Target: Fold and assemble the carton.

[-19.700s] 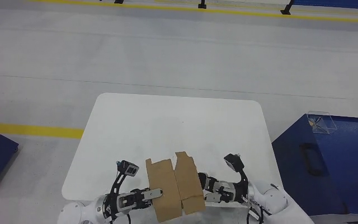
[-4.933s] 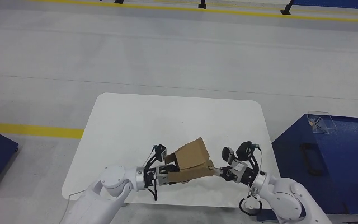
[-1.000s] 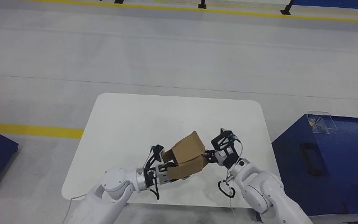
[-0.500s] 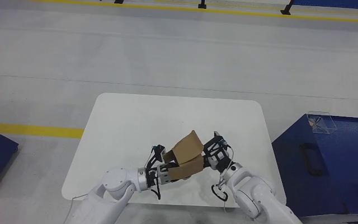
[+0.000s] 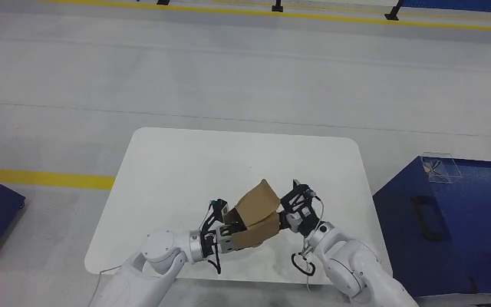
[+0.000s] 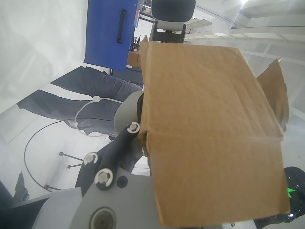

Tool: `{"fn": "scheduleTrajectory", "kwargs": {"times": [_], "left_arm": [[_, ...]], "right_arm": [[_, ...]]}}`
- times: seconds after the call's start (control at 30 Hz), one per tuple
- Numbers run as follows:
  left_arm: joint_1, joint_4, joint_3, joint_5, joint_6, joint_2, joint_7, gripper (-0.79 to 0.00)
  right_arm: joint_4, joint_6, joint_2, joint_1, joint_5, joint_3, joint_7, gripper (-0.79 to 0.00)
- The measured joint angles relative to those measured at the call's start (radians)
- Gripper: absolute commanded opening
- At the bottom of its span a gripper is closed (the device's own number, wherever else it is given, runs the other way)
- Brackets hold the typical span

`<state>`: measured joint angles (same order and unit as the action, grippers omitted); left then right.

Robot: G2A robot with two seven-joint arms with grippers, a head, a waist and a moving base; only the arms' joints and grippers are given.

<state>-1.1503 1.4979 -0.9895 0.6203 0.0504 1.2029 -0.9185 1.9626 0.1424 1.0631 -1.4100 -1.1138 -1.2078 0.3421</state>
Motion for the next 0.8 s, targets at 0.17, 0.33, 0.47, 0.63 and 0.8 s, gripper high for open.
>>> {"fn": "scheduleTrajectory", "kwargs": {"times": [0.17, 0.33, 0.47, 0.63, 0.8], "left_arm": [[0.0, -0.01, -0.014, 0.047, 0.007, -0.001, -0.041, -0.785], [-0.006, -0.01, -0.026, 0.062, 0.005, -0.003, -0.058, -0.785], [-0.007, -0.011, -0.027, 0.065, 0.004, -0.003, -0.065, -0.785], [-0.003, -0.012, -0.02, 0.065, 0.005, 0.0, -0.064, -0.785], [0.003, -0.017, -0.014, 0.059, 0.009, 0.001, -0.063, -0.785]], "right_arm": [[-0.014, 0.103, -0.013, -0.022, 0.171, -0.131, 0.042, 0.0], [-0.058, 0.169, -0.024, -0.055, 0.294, -0.241, 0.081, 0.0], [-0.11, 0.223, -0.028, -0.066, 0.351, -0.251, 0.143, 0.0], [-0.154, 0.259, -0.024, -0.06, 0.366, -0.2, 0.166, 0.0], [-0.181, 0.321, -0.022, -0.039, 0.47, -0.176, 0.193, 0.0]]}}
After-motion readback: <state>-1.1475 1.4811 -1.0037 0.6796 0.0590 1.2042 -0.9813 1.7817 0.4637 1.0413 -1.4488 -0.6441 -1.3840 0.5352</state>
